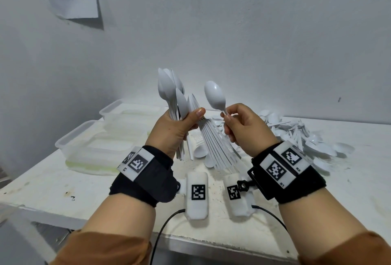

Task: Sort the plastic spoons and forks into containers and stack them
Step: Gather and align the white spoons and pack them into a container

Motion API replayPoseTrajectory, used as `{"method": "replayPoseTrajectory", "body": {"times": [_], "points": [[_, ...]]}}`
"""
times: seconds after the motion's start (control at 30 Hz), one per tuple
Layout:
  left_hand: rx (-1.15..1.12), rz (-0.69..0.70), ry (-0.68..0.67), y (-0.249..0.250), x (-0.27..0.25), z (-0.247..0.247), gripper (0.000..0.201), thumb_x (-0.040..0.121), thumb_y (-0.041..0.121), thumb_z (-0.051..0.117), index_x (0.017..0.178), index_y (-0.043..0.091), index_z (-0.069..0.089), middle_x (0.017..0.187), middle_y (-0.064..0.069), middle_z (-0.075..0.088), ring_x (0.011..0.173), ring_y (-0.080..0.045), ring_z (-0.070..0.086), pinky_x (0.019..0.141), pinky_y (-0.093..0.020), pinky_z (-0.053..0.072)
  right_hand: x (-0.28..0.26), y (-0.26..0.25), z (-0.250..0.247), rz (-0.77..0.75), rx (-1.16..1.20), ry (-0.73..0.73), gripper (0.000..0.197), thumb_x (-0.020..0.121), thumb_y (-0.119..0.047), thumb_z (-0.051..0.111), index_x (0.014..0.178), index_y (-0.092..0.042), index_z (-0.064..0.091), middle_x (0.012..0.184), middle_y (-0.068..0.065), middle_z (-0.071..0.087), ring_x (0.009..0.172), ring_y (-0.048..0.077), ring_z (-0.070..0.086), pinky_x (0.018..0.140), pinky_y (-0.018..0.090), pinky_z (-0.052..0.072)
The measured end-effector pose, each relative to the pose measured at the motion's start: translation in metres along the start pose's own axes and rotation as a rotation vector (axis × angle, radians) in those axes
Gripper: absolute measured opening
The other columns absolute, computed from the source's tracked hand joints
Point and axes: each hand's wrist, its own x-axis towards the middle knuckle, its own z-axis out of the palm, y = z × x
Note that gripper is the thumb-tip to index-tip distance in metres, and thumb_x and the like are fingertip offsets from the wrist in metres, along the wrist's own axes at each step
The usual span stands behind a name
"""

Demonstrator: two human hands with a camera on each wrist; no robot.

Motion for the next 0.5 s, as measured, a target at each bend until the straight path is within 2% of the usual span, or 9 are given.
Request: {"method": "replayPoseTrajectory", "body": {"times": [0.07,0.17,0.2,0.27,0.33,0.43,0.5], "points": [[-0.008,-0.003,0.005,0.0006,-0.0002,0.0012,0.053,0.050,0.052,0.074,0.090,0.018,0.069,0.086,0.004,0.074,0.085,-0.012,0.066,0.089,-0.036,0.048,-0.0008,0.0006,-0.0003,-0.018,0.028,0.025,0.020,0.095,-0.017,0.049,0.080,-0.029,0.054,0.060,-0.010,0.051,0.055,0.005,0.045,0.060,0.022,0.035],[-0.012,0.001,0.001,0.0012,-0.0007,0.0016,0.048,0.052,0.049,0.077,0.088,0.019,0.068,0.085,0.004,0.074,0.086,-0.013,0.067,0.087,-0.035,0.049,-0.0037,-0.0012,0.0005,-0.041,0.035,0.010,0.019,0.096,-0.022,0.049,0.083,-0.030,0.061,0.055,-0.022,0.054,0.054,-0.006,0.048,0.059,0.015,0.034],[-0.008,0.001,-0.004,0.0009,-0.0005,0.0012,0.044,0.056,0.045,0.080,0.090,0.018,0.068,0.085,0.003,0.074,0.085,-0.012,0.067,0.085,-0.033,0.050,-0.0048,-0.0022,0.0015,-0.050,0.027,0.010,0.021,0.095,-0.022,0.049,0.082,-0.032,0.061,0.060,-0.021,0.055,0.055,-0.005,0.048,0.060,0.016,0.035],[-0.013,0.001,-0.009,0.0013,-0.0008,0.0016,0.037,0.064,0.036,0.082,0.090,0.016,0.067,0.082,0.004,0.073,0.079,-0.008,0.067,0.079,-0.028,0.052,-0.0059,-0.0025,0.0038,-0.076,0.012,0.035,0.022,0.093,-0.020,0.054,0.079,-0.036,0.061,0.080,-0.010,0.057,0.066,0.001,0.049,0.069,0.024,0.043],[-0.021,0.009,-0.016,0.0015,-0.0010,0.0020,0.032,0.066,0.036,0.078,0.089,0.017,0.066,0.080,0.004,0.073,0.076,-0.007,0.067,0.072,-0.023,0.053,-0.0070,-0.0031,0.0059,-0.093,0.015,0.054,0.021,0.091,-0.018,0.057,0.079,-0.033,0.063,0.091,-0.002,0.057,0.079,0.009,0.054,0.080,0.028,0.046],[-0.025,0.004,-0.016,0.0029,-0.0032,0.0026,0.024,0.067,0.034,0.073,0.083,0.018,0.065,0.074,0.007,0.071,0.070,-0.005,0.064,0.058,-0.014,0.047,-0.0085,-0.0047,0.0067,-0.069,0.012,0.040,0.012,0.091,-0.016,0.058,0.089,-0.021,0.069,0.088,-0.003,0.059,0.078,0.004,0.055,0.072,0.011,0.042],[-0.018,0.003,-0.026,0.0025,-0.0038,0.0018,0.034,0.061,0.037,0.080,0.086,0.017,0.067,0.080,0.004,0.073,0.075,-0.009,0.066,0.060,-0.016,0.049,-0.0086,-0.0048,0.0065,-0.031,0.047,0.020,0.013,0.091,-0.015,0.058,0.094,-0.017,0.070,0.085,-0.006,0.062,0.076,0.003,0.056,0.070,0.009,0.043]]}}
